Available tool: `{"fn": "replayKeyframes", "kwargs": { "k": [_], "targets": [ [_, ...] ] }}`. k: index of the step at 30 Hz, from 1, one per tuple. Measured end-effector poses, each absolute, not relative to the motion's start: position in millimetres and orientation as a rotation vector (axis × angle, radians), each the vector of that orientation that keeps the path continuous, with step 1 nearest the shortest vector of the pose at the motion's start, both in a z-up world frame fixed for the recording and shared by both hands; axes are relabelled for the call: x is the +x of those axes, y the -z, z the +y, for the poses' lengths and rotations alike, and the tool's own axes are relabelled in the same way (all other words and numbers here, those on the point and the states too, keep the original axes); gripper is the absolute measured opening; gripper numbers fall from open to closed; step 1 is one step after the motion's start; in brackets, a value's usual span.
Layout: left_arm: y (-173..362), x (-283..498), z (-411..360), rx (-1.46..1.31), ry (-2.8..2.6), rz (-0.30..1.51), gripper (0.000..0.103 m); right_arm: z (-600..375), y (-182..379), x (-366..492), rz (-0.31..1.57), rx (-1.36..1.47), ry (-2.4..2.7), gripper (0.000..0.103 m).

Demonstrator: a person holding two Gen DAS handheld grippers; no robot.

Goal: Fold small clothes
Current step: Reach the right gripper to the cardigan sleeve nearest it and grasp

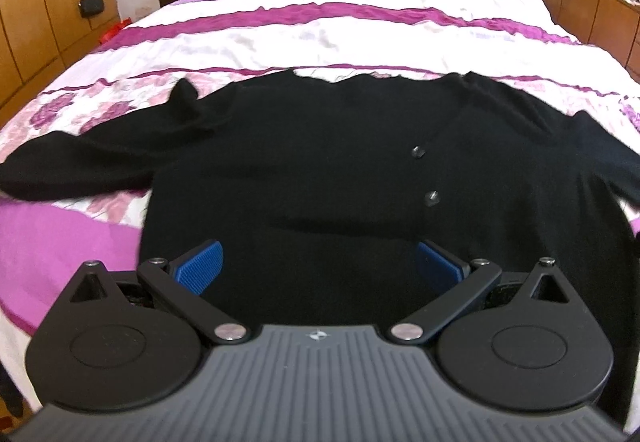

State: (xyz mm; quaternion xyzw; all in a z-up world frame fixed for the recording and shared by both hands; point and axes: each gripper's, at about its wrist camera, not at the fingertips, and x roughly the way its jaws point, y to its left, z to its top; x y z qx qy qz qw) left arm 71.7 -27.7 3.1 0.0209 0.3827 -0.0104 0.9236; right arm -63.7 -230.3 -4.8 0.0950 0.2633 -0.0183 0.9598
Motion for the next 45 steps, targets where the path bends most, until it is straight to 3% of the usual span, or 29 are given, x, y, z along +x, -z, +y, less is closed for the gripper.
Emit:
{"fn": "replayKeyframes", "kwargs": {
  "k": [14,28,33,37,40,45],
  "targets": [
    [43,147,-68,0.008,0.059,0.867,0.103,-367,6,-59,0.519,0.237,0.363,0.103],
    [62,137,-73,0.028,0.035,0.766,0.103,-490,49,-74,0.544,0.387,0.634,0.103],
    [59,140,-73,0.024,0.024,0.805,0.103,-505,80,-69,0.586,0.522,0.578,0.099],
    [55,143,-69,0.005,0.036,0.834,0.103,-516,101,-71,0.590,0.697,0.572,0.103],
    [54,142,-68,0.013,0.053,0.835,0.103,-515,95,-69,0.604,0.677,0.548,0.103],
    [52,138,-69,0.017,0.052,0.843,0.103,-495,78,-70,0.579,0.540,0.536,0.078]
  ]
}}
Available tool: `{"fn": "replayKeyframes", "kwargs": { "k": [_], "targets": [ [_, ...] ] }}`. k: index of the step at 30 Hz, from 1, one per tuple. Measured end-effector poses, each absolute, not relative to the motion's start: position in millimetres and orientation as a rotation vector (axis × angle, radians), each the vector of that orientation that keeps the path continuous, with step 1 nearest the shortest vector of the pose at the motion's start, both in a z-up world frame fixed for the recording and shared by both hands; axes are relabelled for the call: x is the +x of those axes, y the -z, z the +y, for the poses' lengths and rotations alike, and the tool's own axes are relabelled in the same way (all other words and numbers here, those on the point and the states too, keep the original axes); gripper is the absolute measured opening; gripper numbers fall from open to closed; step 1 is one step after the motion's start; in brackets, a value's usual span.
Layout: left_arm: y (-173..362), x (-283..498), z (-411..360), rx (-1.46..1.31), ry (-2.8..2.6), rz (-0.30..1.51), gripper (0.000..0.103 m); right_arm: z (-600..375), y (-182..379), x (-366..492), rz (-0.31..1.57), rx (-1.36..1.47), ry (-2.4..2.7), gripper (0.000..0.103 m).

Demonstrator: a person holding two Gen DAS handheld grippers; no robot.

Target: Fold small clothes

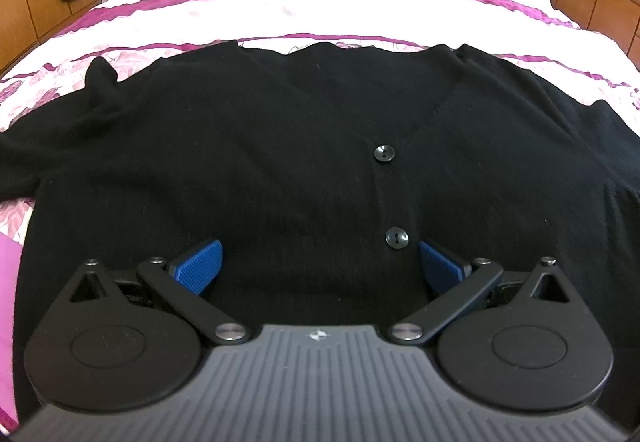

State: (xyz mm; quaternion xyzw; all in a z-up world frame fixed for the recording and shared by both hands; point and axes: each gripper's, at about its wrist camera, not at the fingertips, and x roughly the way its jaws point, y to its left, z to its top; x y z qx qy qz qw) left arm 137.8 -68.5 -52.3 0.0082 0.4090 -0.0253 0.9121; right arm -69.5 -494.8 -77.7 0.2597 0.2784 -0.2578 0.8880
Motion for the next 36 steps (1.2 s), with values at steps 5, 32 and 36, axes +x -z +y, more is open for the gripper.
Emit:
{"fn": "replayKeyframes", "kwargs": {
  "k": [5,32,36],
  "targets": [
    [52,133,-70,0.043,0.065,0.835,0.103,-484,71,-70,0.569,0.468,0.514,0.035],
    [19,98,-40,0.110,0.109,0.733,0.103,-404,-67,-30,0.287,0.623,-0.003,0.011],
    [17,96,-30,0.101,0.100,0.726,0.103,-376,-83,-12,0.283,0.596,-0.069,0.011]
  ]
}}
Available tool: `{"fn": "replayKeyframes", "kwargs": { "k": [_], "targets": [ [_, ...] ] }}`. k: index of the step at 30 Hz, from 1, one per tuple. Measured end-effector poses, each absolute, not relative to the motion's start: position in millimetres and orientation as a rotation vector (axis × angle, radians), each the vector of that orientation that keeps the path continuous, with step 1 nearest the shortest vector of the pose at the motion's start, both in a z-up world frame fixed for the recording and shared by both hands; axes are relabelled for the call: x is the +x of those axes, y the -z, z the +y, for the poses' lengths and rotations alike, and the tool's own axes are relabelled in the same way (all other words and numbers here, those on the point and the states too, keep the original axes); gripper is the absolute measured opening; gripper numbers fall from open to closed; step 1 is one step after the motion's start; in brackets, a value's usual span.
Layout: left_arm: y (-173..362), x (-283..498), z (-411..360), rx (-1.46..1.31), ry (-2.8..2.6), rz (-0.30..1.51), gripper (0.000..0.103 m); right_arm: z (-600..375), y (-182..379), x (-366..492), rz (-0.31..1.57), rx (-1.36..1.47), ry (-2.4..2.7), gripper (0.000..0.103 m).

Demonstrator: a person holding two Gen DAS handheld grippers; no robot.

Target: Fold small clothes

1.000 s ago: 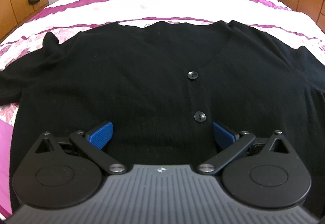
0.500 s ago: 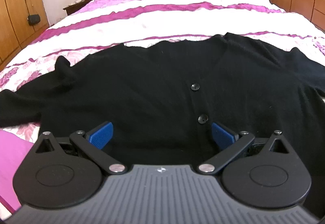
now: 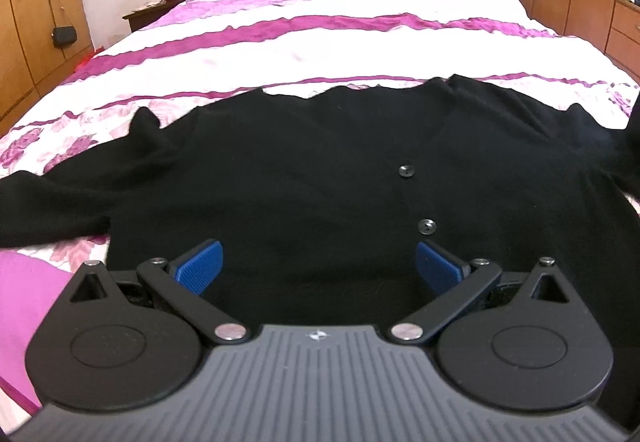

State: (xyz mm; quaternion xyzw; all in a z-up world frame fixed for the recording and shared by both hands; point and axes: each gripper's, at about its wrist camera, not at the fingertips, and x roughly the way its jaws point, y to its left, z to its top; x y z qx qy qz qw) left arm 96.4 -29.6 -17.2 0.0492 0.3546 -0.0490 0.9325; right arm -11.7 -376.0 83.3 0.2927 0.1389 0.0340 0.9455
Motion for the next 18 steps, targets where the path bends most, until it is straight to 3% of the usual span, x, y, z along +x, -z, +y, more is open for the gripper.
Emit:
{"fn": "replayKeyframes", "kwargs": {
  "k": [12,18],
  "targets": [
    [11,89,7,0.049,0.079,0.709,0.103,-275,-125,32,0.274,0.507,-0.273,0.011],
    [8,82,32,0.017,0.041,0.695,0.103,-213,-120,56,0.322,0.475,-0.380,0.011]
  ]
}}
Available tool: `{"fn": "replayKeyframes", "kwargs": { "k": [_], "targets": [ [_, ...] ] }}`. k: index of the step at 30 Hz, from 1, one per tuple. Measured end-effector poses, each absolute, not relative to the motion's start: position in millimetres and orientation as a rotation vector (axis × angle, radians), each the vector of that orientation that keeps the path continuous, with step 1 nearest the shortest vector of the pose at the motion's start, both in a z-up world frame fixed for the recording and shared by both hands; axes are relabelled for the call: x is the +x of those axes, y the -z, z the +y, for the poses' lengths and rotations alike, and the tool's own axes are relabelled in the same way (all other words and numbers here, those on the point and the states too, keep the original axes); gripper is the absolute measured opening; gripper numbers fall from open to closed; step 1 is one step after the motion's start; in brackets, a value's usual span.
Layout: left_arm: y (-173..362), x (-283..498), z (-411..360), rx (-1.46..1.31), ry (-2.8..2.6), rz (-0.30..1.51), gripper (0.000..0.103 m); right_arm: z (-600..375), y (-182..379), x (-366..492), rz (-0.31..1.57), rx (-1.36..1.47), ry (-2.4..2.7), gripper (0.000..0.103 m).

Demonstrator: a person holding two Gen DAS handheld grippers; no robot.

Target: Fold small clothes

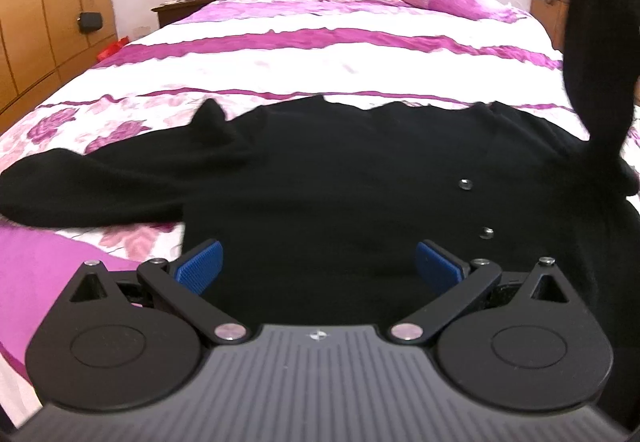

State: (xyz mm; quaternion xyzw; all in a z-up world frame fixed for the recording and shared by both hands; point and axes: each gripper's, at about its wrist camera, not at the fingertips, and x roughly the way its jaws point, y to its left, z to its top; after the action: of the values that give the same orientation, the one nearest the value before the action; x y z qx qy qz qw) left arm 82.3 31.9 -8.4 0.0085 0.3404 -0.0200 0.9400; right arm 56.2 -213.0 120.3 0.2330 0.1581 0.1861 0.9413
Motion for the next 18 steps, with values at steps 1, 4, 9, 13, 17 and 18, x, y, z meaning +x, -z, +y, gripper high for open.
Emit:
{"fn": "replayKeyframes", "kwargs": {
  "k": [1,4,9,13,17,18],
  "targets": [
    [9,82,35,0.014,0.035,0.694,0.103,-203,-116,61,0.338,0.477,-0.395,0.011],
    [10,79,46,0.000,0.017,0.698,0.103,-176,-98,73,0.404,0.480,-0.436,0.011],
    [16,77,63,-0.022,-0.009,0.710,0.103,-128,-61,90,0.518,0.447,-0.466,0.011],
    [20,77,72,-0.043,-0.023,0.723,0.103,-99,-36,101,0.579,0.404,-0.469,0.012],
    [23,77,75,-0.047,-0.024,0.726,0.103,-86,-17,110,0.655,0.405,-0.465,0.014],
    [23,77,75,-0.046,-0.023,0.723,0.103,-85,-14,112,0.671,0.403,-0.455,0.016]
  ]
}}
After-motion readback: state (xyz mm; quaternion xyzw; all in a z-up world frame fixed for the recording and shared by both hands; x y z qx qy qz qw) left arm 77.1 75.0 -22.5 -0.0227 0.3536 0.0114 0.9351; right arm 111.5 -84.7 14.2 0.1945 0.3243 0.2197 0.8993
